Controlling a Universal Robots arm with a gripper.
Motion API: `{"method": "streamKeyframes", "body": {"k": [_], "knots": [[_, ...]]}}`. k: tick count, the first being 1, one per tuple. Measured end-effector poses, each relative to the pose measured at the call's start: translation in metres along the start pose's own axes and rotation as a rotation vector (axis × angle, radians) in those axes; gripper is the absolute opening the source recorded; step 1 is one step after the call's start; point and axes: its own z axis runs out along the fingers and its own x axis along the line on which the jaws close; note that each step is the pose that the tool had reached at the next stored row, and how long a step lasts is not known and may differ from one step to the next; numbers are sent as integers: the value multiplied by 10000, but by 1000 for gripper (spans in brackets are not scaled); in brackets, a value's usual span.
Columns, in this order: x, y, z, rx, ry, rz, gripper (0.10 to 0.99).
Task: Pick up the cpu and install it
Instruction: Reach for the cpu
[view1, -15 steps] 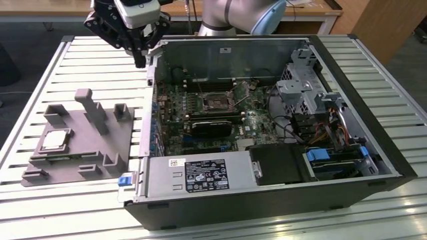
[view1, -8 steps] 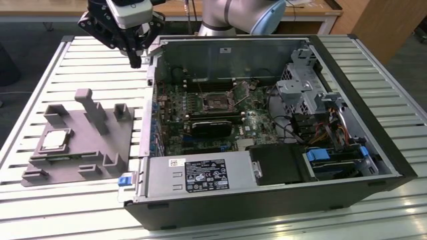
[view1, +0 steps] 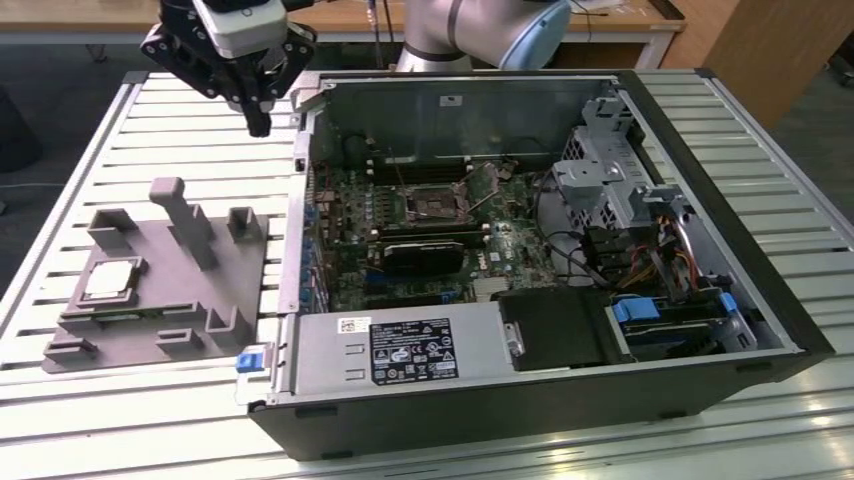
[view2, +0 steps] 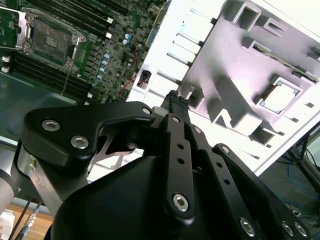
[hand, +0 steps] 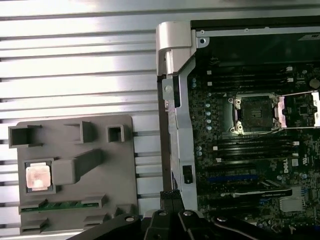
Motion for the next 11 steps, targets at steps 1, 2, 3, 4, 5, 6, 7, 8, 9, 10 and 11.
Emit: {"method": "streamKeyframes", "body": {"k": [1, 2, 3, 4, 5, 6, 7, 8, 9, 10, 11], "knots": [[11, -1, 0, 0, 0, 0, 106], [21, -2, 0, -1, -1, 0, 106], [32, -2, 0, -1, 0, 0, 106], [44, -3, -1, 0, 0, 0, 106], [56, -4, -1, 0, 1, -1, 106], [68, -5, -1, 0, 0, -1, 106], [81, -6, -2, 0, 0, -1, 106], [93, -7, -2, 0, 0, -1, 106], [106, -8, -2, 0, 0, -1, 106], [117, -9, -2, -1, 0, 0, 106], [128, -10, -2, 0, 0, 0, 106]]}}
